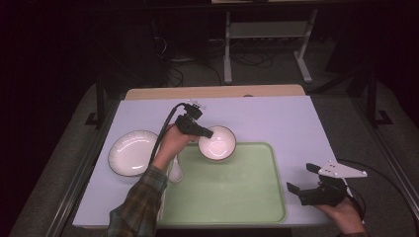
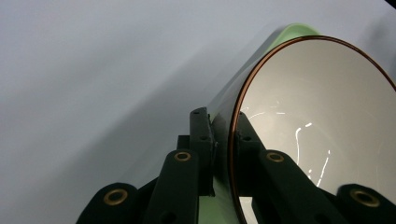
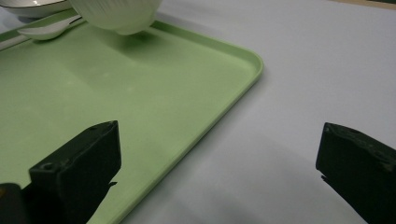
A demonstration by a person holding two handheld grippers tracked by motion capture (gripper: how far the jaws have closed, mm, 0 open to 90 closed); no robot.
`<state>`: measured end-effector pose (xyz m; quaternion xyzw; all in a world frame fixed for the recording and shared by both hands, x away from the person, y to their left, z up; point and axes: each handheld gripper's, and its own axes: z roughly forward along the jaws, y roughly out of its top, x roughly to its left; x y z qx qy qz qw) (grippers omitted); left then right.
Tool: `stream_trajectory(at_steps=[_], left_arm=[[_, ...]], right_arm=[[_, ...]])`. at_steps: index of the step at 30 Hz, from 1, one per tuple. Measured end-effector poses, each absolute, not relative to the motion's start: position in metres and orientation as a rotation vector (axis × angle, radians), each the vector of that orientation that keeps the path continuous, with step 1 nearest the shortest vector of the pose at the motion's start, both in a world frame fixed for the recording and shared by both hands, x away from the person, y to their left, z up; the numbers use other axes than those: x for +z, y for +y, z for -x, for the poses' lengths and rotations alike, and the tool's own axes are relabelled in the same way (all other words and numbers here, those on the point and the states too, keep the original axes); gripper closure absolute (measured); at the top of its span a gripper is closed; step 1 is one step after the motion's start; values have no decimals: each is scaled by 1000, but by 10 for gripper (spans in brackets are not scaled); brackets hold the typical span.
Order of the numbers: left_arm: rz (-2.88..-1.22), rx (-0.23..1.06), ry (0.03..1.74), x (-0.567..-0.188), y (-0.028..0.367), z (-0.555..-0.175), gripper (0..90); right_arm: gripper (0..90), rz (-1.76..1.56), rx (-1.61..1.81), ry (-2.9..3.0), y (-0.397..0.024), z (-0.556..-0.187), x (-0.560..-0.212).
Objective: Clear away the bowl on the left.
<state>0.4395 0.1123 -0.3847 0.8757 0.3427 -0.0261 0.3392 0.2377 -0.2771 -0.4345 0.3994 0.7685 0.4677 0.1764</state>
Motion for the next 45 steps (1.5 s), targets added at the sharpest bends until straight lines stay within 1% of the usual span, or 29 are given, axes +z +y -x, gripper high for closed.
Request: stream_trajectory(at_steps=[14,19,27,30,32,35,36,39,43,45], left_arm=[[-2337,-127,835,-405,54,-448,822],[-2336,-130,836,-405,47,-451,820],[-2338,-93,841,-409,46,-450,817],[-2326,-101,836,-410,48,-451,810],[-2305,-107,836,-408,50,-451,792],[-2287,-87,833,-403,55,-450,715],[-2286,-64,827,-400,58,-448,680],[-2250,-48,816,-392,66,-444,588],[-2240,-41,810,-383,80,-437,494],[-2234,-34,810,-379,88,-434,465]], right_arm=[[0,-1129,1330,2176,-277,-237,-434],[0,-1127,1336,2177,-277,-237,-434],[0,-1124,1336,2179,-277,-237,-435],[0,-1127,1339,2179,-277,-237,-435],[0,-1128,1337,2180,-277,-237,-435],[0,-1130,1340,2178,-278,-237,-435],[0,-1130,1340,2178,-278,-237,-435],[0,-1131,1337,2180,-278,-237,-435],[0,-1130,1334,2182,-278,-237,-435],[0,-1129,1332,2184,-277,-237,-435]])
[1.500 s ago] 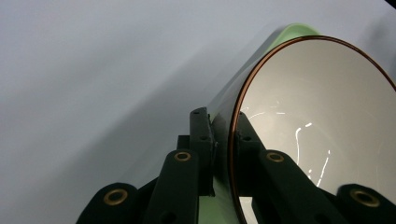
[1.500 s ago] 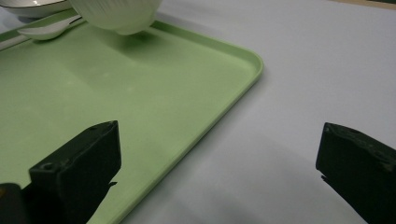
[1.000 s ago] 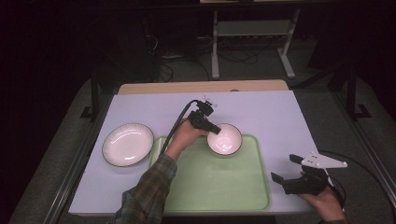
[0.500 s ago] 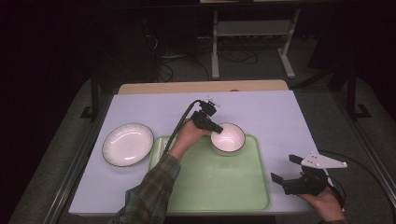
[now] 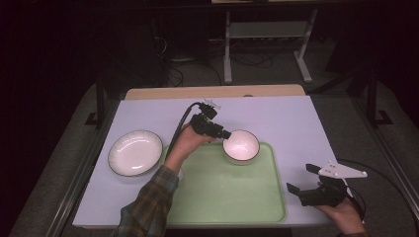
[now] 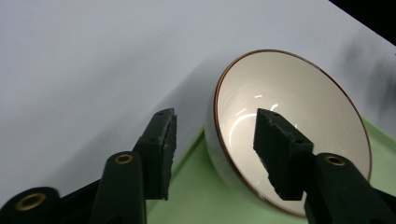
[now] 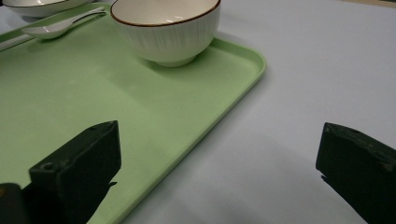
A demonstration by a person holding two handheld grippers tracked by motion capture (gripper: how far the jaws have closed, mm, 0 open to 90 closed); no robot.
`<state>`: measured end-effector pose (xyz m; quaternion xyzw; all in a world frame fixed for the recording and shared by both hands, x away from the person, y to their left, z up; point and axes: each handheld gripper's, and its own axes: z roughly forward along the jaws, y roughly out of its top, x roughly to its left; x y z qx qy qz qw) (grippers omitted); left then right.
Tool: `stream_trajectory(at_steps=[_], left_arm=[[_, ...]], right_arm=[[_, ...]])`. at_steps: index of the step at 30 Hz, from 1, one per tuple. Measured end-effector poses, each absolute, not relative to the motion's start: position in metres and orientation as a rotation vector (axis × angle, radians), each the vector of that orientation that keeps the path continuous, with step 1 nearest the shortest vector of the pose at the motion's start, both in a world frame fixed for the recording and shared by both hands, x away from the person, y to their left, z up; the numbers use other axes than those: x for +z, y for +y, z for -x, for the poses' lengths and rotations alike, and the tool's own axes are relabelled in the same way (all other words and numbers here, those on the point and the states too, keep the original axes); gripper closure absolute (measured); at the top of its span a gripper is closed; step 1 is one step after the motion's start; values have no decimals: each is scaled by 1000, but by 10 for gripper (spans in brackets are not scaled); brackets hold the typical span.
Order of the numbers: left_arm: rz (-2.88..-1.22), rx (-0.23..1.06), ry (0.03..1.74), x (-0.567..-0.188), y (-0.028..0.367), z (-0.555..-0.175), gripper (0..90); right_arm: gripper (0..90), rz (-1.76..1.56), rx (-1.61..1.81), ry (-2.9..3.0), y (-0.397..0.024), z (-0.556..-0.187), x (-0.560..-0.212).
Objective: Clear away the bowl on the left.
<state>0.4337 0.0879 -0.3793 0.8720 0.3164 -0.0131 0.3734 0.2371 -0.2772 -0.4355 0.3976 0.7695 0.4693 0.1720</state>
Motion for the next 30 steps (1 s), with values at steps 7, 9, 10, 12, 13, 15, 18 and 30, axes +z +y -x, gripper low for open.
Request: stream_trajectory(at_steps=[7,9,10,12,13,15,18,30], left_arm=[[-2216,7,828,-371,117,-420,386],[-2211,16,835,-369,128,-415,375],[-2205,21,840,-369,133,-413,374],[-2203,42,847,-368,143,-407,371],[-2205,55,851,-368,150,-404,370],[-2193,70,862,-367,159,-400,370],[-2175,93,882,-367,174,-392,369],[-2121,156,967,-360,223,-374,367]], right_arm=[[0,-1129,1326,2184,-277,-237,-436],[0,-1130,1324,2183,-277,-237,-436],[0,-1131,1324,2182,-277,-237,-436],[0,-1131,1322,2181,-277,-237,-436],[0,-1132,1322,2181,-277,-237,-436],[0,-1133,1323,2180,-277,-237,-436],[0,-1130,1325,2179,-276,-238,-435],[0,-1131,1320,2168,-275,-238,-434]])
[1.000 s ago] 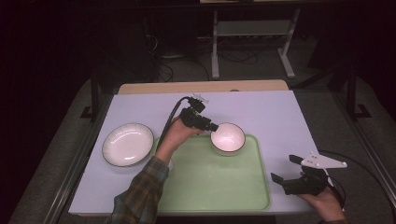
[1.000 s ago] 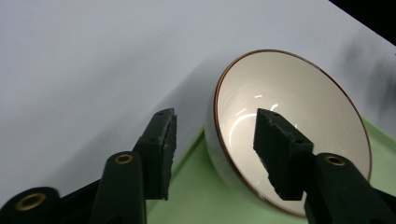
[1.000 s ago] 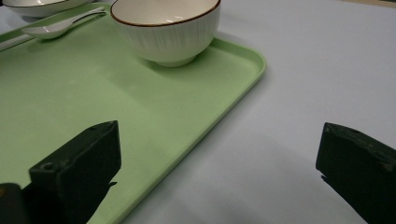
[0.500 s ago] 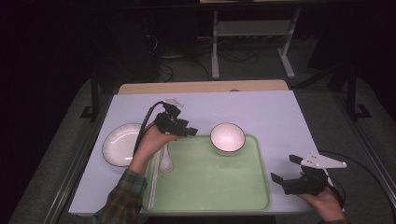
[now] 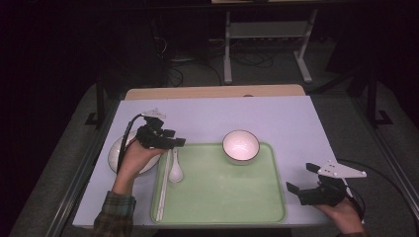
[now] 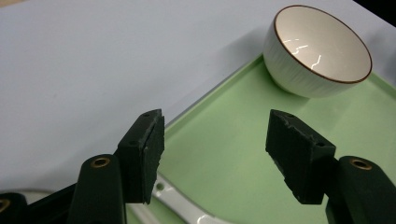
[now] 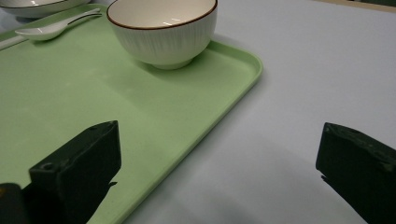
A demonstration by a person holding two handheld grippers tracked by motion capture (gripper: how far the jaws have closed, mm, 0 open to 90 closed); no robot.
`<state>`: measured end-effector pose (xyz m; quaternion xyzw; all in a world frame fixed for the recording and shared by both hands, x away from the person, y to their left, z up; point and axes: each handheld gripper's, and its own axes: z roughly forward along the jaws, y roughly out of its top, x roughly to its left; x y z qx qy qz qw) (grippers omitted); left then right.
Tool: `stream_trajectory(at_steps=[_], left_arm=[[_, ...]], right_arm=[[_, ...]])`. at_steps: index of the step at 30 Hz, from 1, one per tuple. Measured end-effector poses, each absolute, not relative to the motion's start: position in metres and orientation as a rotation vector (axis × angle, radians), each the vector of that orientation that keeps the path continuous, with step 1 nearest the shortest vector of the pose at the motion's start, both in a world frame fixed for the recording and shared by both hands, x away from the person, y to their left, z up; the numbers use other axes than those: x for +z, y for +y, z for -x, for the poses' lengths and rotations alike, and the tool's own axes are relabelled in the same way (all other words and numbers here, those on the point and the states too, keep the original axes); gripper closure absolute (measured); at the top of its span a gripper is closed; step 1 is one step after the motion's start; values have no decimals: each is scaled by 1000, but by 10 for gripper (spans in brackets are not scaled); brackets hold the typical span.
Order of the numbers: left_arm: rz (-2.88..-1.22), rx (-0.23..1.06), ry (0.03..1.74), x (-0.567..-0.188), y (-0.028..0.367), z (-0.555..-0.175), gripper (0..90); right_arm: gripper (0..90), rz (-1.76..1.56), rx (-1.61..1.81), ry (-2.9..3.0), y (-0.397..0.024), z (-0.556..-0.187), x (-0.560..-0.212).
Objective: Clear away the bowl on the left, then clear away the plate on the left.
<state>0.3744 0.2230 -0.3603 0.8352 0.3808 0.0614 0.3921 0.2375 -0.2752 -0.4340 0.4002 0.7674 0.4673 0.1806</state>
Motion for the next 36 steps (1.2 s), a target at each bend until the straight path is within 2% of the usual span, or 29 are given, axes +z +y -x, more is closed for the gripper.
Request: stream_trajectory(at_steps=[24,36], left_arm=[[-2052,310,1256,-369,326,-359,364],[-2036,368,1417,-376,369,-361,398]], right_arm=[[0,-1142,1321,2151,-274,-239,-433],[0,-1145,1315,2157,-274,-240,-435]])
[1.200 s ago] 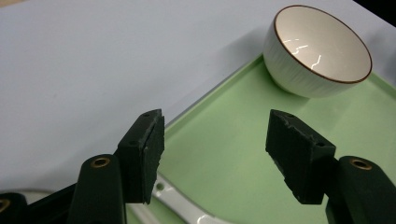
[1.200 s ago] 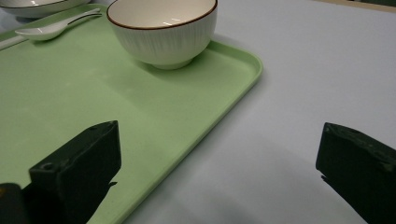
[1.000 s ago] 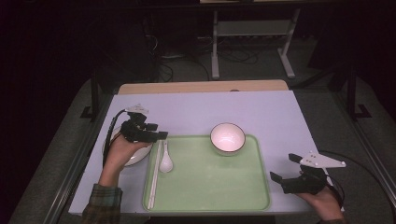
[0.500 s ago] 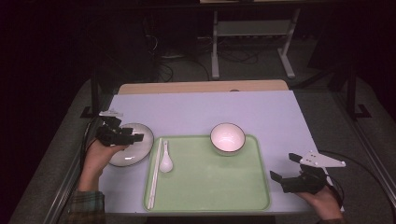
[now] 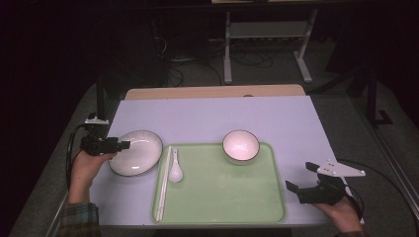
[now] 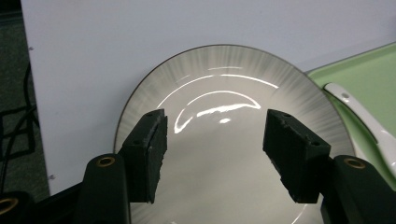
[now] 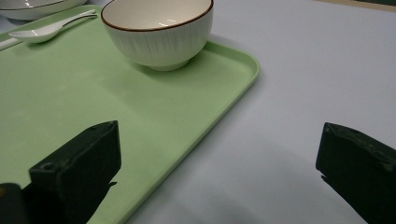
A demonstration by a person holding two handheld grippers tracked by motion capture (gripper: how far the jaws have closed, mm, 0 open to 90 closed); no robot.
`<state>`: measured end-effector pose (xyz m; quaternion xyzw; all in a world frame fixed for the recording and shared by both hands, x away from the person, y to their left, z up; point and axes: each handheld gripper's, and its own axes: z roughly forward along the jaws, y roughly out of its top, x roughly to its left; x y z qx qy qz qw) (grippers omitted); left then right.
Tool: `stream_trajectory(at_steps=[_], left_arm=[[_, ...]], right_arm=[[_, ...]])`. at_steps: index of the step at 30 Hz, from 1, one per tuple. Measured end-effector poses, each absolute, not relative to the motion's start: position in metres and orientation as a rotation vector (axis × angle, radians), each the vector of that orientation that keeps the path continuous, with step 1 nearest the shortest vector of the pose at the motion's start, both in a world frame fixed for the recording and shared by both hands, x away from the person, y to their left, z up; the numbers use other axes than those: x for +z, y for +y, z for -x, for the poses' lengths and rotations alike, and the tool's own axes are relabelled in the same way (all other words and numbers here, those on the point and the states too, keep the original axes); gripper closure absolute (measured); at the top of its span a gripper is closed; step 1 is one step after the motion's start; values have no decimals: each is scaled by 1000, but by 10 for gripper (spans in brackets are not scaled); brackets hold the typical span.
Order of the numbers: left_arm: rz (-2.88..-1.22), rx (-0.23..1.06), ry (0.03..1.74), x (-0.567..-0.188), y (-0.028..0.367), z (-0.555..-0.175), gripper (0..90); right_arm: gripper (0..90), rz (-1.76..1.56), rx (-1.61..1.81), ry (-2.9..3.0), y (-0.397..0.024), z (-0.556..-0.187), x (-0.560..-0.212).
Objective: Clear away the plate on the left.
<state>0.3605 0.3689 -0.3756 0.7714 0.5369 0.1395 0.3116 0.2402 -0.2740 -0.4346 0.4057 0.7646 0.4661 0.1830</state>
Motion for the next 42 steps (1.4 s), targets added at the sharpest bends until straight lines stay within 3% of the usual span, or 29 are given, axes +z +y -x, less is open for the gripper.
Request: stream_trajectory(at_steps=[8,13,34,42], left_arm=[[-2024,324,1530,-382,404,-370,441],[-2007,219,1576,-394,419,-378,506],[-2102,13,1606,-416,415,-396,690],[-2080,-49,1616,-417,420,-400,722]], right_arm=[[0,-1146,1312,2162,-275,-240,-435],[0,-1145,1311,2164,-275,-240,-436],[0,-1145,1309,2164,-277,-241,-436],[0,-1148,1307,2165,-276,-241,-436]])
